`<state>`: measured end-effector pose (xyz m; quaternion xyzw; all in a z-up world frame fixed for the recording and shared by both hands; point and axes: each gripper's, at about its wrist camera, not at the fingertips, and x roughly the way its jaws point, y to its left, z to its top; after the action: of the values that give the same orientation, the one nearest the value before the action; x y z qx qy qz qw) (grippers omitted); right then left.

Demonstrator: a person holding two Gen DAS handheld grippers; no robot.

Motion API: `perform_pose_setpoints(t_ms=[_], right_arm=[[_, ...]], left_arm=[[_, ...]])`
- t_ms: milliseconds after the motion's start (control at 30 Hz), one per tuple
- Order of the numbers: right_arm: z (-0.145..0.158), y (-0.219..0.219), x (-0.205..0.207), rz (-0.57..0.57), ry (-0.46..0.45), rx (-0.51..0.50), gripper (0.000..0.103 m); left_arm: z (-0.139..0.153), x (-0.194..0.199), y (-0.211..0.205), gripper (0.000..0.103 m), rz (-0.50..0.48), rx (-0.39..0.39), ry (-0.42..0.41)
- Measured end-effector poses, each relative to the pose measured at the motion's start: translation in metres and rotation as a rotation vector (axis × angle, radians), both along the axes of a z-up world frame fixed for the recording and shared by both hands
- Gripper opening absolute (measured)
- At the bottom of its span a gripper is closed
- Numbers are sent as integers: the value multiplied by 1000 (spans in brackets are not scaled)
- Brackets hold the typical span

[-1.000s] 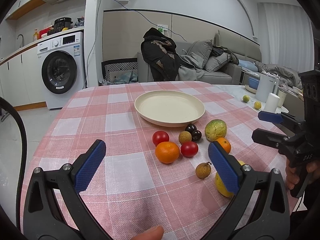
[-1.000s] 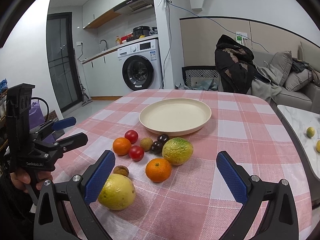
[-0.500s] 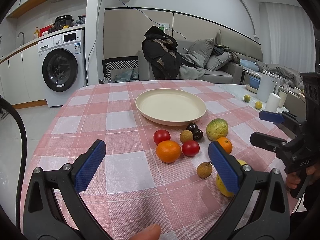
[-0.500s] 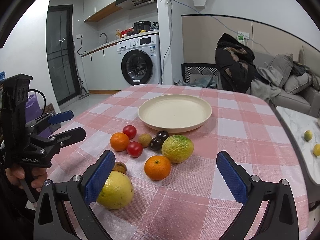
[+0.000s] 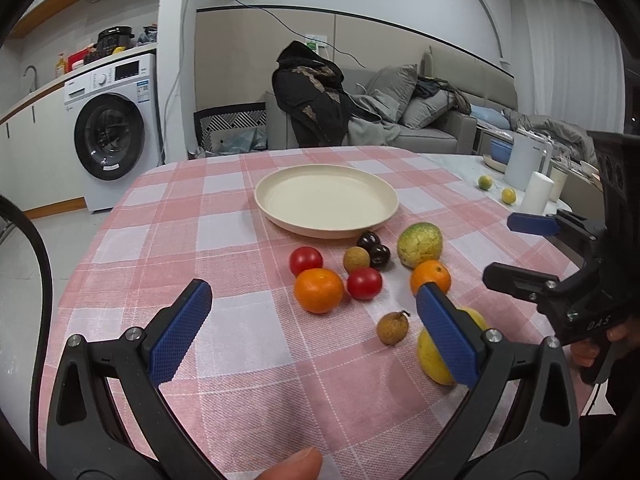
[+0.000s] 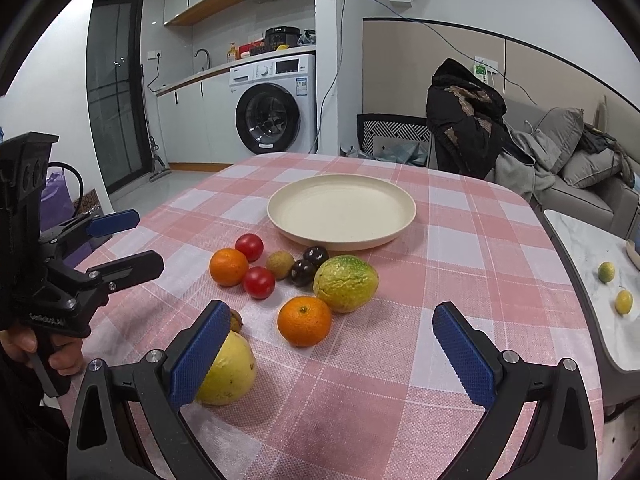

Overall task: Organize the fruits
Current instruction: 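Grasp the yellow pomelo with the left tool while the right tool grasps the small orange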

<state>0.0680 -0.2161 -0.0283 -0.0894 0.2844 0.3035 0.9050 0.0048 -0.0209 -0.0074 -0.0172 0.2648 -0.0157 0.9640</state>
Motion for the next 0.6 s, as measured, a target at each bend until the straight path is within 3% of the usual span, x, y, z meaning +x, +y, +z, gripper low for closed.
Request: perform_pose_setpoints(t_ms=[267, 600], right_arm=[[-3, -8, -3, 3, 29, -12, 103], [-13, -16, 4, -4, 96, -12, 103]], left_arm=[[-11, 4, -23, 102, -118, -49, 105], [-17, 8, -46, 84, -258, -76, 189]])
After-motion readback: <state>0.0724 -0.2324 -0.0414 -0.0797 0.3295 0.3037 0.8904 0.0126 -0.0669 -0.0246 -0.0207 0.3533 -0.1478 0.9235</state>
